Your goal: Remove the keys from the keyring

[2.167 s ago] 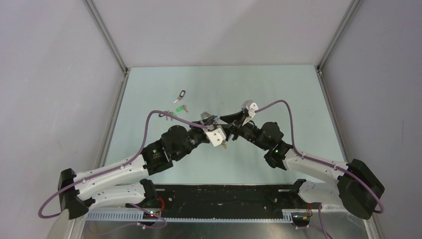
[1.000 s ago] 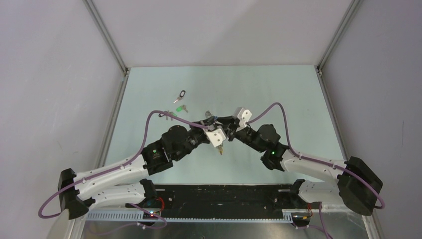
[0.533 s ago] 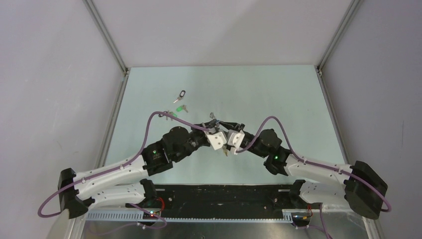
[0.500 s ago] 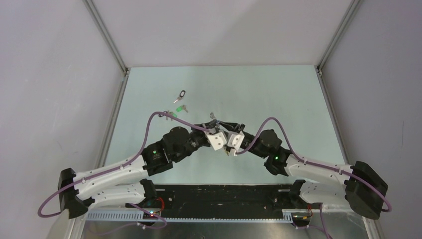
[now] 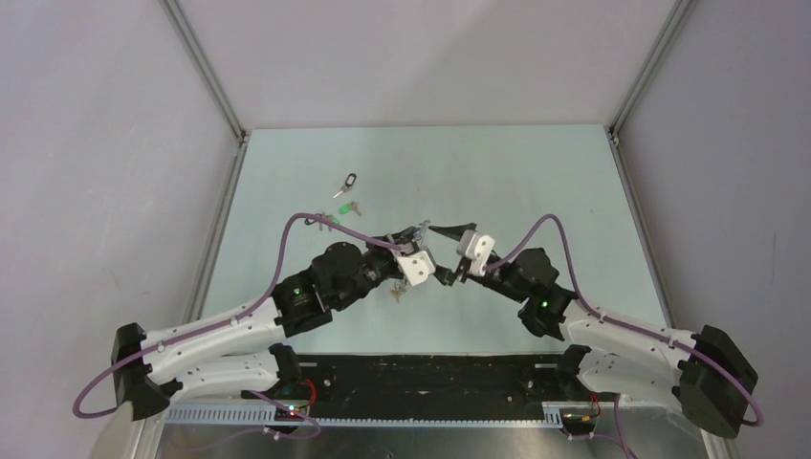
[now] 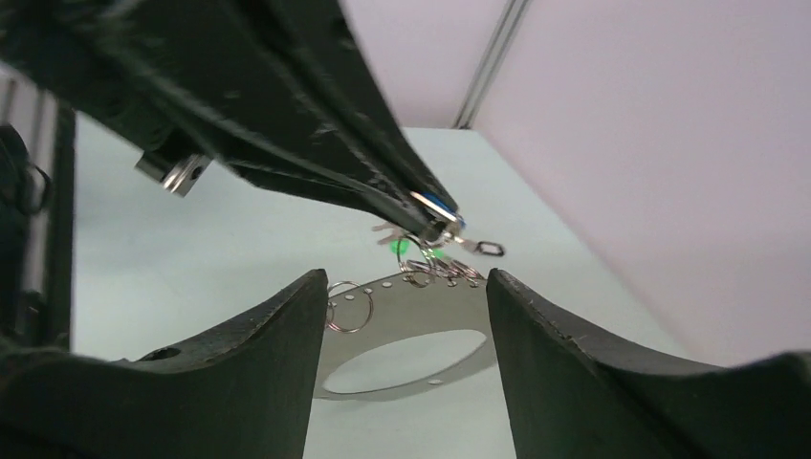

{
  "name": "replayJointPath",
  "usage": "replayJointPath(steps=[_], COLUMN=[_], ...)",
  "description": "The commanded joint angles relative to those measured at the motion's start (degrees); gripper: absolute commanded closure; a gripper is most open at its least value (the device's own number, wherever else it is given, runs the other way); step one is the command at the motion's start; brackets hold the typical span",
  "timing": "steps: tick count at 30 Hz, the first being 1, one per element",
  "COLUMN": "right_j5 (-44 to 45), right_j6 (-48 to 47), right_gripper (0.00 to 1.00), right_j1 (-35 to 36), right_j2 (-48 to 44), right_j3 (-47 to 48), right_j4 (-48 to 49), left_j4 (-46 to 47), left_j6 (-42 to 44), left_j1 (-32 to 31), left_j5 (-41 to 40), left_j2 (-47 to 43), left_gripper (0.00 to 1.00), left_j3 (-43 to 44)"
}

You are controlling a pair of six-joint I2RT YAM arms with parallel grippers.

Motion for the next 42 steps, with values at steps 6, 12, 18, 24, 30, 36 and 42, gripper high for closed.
replayJointPath(steps=[6, 12, 18, 24, 30, 36, 42], right_j5=[1.28, 1.43, -2.83, -10.83, -13.86, -14.8, -16.21], right_j6=[28.18, 28.73, 24.4, 13.99, 7.34, 11.75, 19.67], right_gripper=[0.41, 0.47, 0.5, 0.5, 0.53, 0.58, 0.52], right_j1=[-3.17, -2.19, -3.62, -6.24, -8.6, -11.38, -11.8], right_j2=[0.94, 2.13, 0.49, -1.93, -1.99, 0.04, 2.85], right_j3=[1.17, 1.18, 0.71, -2.63, -3.3, -3.24, -1.03], right_j4=[5.56, 7.16, 4.11, 4.47, 5.23, 10.55, 13.09], left_j4=[4.79, 4.78, 4.78, 4.72, 4.78, 4.81, 4.78], left_j6=[-0.52, -0.48, -0.44, 0.16, 0.79, 0.79, 0.71], left_j1=[0.27, 0.29, 0.32, 0.25, 0.23, 0.22, 0.23], left_j5=[-0.98, -1.06, -0.95, 0.29, 1.33, 1.61, 1.48], left_j2=[-0.92, -0.97, -1.33, -1.78, -2.24, -2.29, -2.16], left_gripper=[1.0, 1.0, 1.0, 1.0, 1.0, 1.0, 1.0], left_j3=[3.2, 3.2, 3.1, 2.75, 2.2, 2.07, 2.16])
